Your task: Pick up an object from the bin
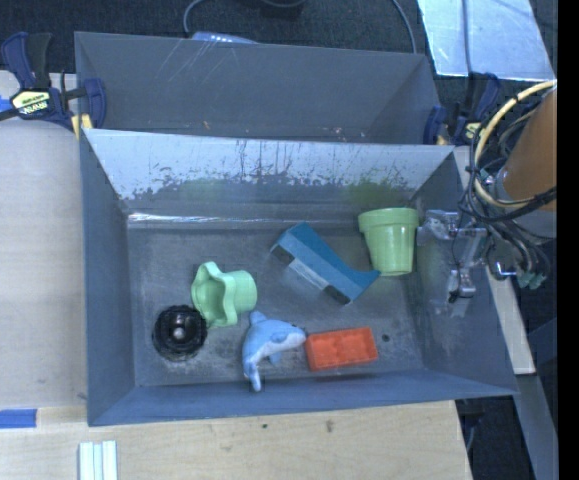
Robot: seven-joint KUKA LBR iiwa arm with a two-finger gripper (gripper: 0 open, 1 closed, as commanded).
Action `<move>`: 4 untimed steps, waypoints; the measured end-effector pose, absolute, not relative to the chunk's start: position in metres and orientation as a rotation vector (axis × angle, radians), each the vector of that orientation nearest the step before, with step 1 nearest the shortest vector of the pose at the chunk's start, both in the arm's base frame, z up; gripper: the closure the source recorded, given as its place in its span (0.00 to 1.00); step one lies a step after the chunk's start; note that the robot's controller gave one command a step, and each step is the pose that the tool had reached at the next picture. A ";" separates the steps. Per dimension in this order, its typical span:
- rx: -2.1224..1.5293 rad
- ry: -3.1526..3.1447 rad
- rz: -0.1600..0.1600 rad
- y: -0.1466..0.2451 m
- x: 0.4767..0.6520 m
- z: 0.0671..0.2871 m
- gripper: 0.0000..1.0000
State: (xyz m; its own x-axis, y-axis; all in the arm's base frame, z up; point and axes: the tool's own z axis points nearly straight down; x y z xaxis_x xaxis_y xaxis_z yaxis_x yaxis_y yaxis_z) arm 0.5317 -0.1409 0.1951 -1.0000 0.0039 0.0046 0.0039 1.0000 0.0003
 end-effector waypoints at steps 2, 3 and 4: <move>0.009 -3.152 0.007 -0.118 0.542 0.160 0.00; 0.033 -3.145 0.002 -0.082 0.550 0.099 0.00; -0.061 -3.141 -0.003 -0.089 0.589 0.073 0.00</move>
Offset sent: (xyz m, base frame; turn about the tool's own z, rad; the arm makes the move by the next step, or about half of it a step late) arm 0.0209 0.0758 -0.1251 -0.0326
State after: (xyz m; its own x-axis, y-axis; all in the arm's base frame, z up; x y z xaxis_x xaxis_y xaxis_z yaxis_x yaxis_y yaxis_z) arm 0.5894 -0.0888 0.0733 -0.9992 0.0388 0.0000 0.0388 0.9992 0.0020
